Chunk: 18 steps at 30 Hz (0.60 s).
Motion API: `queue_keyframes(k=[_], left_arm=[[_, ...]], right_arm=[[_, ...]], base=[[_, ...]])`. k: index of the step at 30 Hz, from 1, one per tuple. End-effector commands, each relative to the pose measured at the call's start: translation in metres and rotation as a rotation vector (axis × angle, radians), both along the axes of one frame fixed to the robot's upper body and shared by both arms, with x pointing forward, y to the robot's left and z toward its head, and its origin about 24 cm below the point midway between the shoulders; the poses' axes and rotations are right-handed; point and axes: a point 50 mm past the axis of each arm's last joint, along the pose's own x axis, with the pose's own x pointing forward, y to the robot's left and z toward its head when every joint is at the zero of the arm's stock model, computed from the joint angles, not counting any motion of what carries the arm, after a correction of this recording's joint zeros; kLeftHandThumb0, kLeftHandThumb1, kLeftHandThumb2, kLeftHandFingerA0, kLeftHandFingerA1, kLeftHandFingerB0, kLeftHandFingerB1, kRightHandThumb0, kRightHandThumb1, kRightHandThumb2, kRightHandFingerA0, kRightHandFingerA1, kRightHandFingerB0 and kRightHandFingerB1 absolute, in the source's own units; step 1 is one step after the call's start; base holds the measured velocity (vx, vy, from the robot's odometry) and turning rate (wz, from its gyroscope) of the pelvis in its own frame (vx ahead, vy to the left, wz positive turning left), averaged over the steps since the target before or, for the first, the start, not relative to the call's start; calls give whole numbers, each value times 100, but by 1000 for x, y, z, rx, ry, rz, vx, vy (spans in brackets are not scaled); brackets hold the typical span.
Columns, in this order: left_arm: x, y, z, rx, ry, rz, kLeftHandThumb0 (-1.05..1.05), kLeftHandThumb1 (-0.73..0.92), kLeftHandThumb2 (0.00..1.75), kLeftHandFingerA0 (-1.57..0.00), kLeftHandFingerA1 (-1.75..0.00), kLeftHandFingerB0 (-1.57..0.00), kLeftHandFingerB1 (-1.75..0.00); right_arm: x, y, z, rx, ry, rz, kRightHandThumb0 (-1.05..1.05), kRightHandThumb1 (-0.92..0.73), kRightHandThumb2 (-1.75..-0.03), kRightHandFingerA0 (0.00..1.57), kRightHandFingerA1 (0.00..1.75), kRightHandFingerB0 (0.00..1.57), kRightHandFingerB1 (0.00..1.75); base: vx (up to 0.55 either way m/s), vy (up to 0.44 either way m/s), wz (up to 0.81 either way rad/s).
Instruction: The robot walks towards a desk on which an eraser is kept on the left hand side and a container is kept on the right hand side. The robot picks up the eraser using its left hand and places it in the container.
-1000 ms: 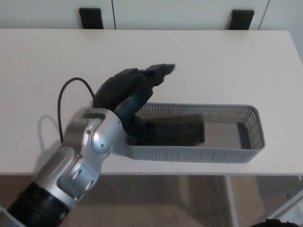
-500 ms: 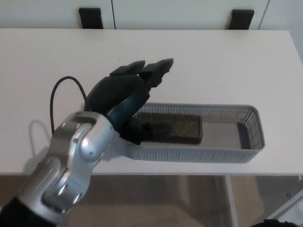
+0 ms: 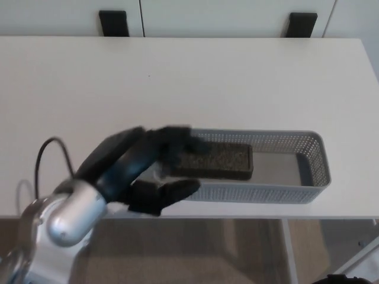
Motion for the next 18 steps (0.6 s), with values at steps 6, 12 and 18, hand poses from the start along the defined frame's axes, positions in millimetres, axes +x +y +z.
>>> queue_keyframes(k=[6,12,18], left_arm=[[-146,109,30,-1233,400,-783,-89,90,68,-96,-52,-80,-43],[-161,108,33,-1287,236,-703,-92,74,86,-101,-71,-75,-48],[-158,123,0,-1326,633,-791,-83,86,67,-102,-49,-79,-44]], right_arm=[[-6,-12,-2,-24,29,-36,-40,-50,-54,52,49,50,45],[-5,-12,-2,-34,26,-23,-42,-51,-54,54,49,50,45],[-9,-9,-5,-20,38,-27,-42,-50,-54,53,49,50,45]], base=[[0,0,0],[0,0,1],[0,0,1]])
